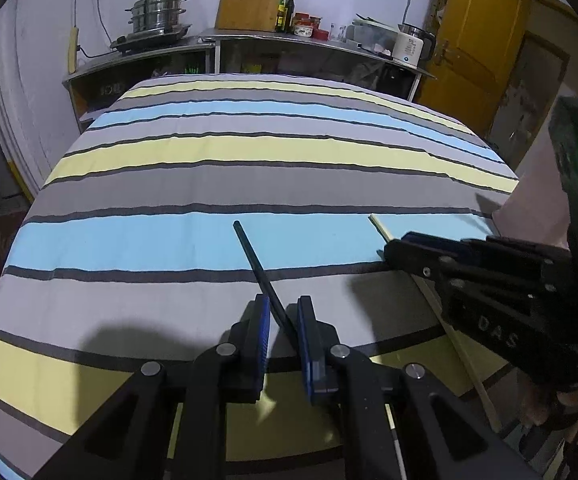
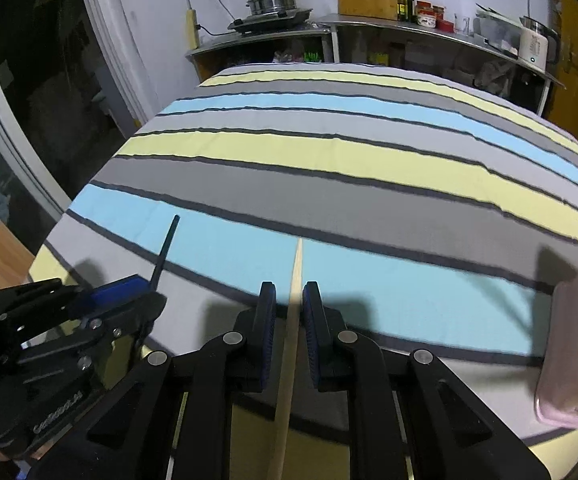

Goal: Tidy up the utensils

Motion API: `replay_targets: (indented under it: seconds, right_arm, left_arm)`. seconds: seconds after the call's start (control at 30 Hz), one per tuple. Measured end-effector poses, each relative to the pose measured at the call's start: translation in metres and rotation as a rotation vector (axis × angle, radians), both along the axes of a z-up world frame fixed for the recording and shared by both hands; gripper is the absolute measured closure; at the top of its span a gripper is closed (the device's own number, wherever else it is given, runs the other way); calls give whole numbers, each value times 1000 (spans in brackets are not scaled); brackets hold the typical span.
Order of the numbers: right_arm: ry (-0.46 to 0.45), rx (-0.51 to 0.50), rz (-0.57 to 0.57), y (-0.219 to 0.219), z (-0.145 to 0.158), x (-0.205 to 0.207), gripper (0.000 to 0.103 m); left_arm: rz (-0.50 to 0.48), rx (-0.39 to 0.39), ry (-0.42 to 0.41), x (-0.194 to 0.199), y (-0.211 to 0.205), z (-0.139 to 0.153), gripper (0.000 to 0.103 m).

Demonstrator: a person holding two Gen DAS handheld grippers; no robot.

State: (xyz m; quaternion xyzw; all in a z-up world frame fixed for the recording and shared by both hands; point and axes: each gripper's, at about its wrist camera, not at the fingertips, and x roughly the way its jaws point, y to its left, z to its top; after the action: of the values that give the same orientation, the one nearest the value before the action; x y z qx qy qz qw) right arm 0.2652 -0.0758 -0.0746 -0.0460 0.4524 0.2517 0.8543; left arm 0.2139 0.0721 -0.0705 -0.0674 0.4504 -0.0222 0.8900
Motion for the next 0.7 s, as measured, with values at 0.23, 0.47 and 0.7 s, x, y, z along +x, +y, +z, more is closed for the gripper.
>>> replay_targets:
  seconds: [0.23, 0.47, 0.7]
  right_arm:
    - [4, -20, -23, -11, -1, 4, 93]
    - [2, -66, -44, -6, 1, 5, 94]
    - [13, -71, -38, -7, 0, 8, 96]
  left_arm:
    - [-19, 6, 4, 4, -10, 0, 71]
    - [-35, 77, -14, 3, -22, -2, 68]
    - [-16, 113, -32, 1, -22, -2, 83]
